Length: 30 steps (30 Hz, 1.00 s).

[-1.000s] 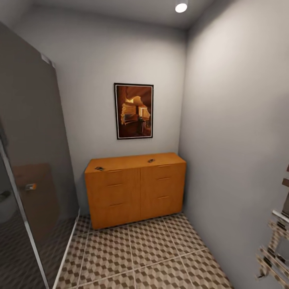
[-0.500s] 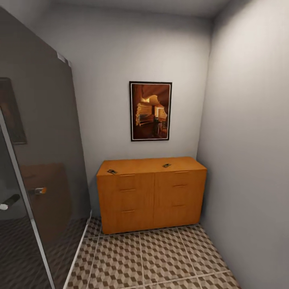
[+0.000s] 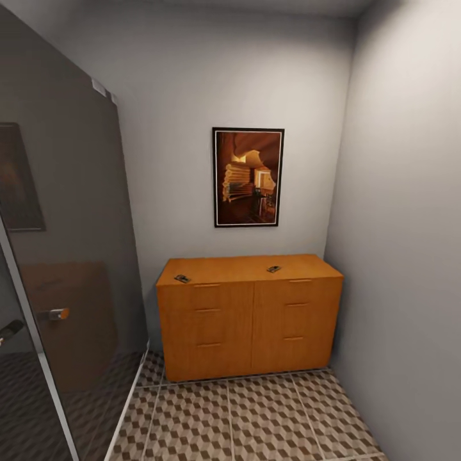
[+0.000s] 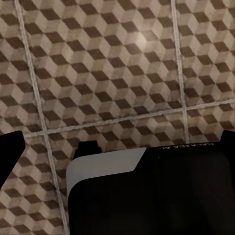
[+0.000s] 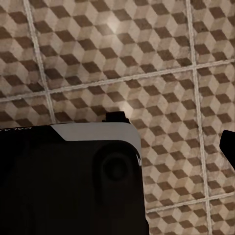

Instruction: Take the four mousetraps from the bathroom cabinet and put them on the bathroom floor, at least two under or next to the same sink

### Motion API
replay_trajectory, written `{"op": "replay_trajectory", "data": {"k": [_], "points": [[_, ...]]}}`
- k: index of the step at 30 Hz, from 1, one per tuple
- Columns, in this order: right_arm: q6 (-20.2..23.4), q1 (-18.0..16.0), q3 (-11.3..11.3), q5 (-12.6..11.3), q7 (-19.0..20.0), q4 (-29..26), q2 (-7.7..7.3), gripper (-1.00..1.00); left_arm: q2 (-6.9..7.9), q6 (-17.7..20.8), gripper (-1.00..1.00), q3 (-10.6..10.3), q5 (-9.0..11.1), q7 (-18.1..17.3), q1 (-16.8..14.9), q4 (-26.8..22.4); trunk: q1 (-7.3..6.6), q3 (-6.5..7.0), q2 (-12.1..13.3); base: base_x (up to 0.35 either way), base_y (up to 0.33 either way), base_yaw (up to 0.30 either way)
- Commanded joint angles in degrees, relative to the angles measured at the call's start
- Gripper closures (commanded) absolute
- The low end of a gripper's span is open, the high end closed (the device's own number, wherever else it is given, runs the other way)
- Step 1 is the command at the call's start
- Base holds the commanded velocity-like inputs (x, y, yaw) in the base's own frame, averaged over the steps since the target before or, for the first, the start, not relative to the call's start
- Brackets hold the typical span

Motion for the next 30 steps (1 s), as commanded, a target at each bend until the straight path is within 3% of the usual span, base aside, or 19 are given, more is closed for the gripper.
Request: {"op": "replay_trajectory", "data": {"k": [1, 6, 20, 30], "points": [[-0.4, -0.09, -0.31, 0.05, -0.14, 0.19, 0.01, -1.0, 0.01, 0.29, -1.0, -0.46, 0.53, -0.13, -0.03, -0.08, 0.01, -0.08, -0.06, 0.029, 0.0, 0.002], [-0.37, -0.09, -0.31, 0.06, -0.14, 0.19, 0.01, -1.0, 0.01, 0.28, -1.0, -0.51, 0.35, -0.19, -0.03, -0.08, 0.01, -0.08, -0.06, 0.056, 0.0, 0.001], [-0.32, -0.09, -0.31, 0.08, -0.14, 0.19, 0.01, -1.0, -0.06, 0.28, -1.0, -0.54, 0.24, -0.21, -0.03, -0.08, 0.01, -0.08, -0.06, 0.258, 0.0, 0.0], [-0.31, -0.09, -0.31, 0.06, -0.14, 0.19, 0.01, -1.0, -0.04, 0.28, -1.0, -0.51, 0.35, -0.22, -0.03, -0.08, 0.01, -0.08, -0.06, 0.057, 0.0, 0.0]]}}
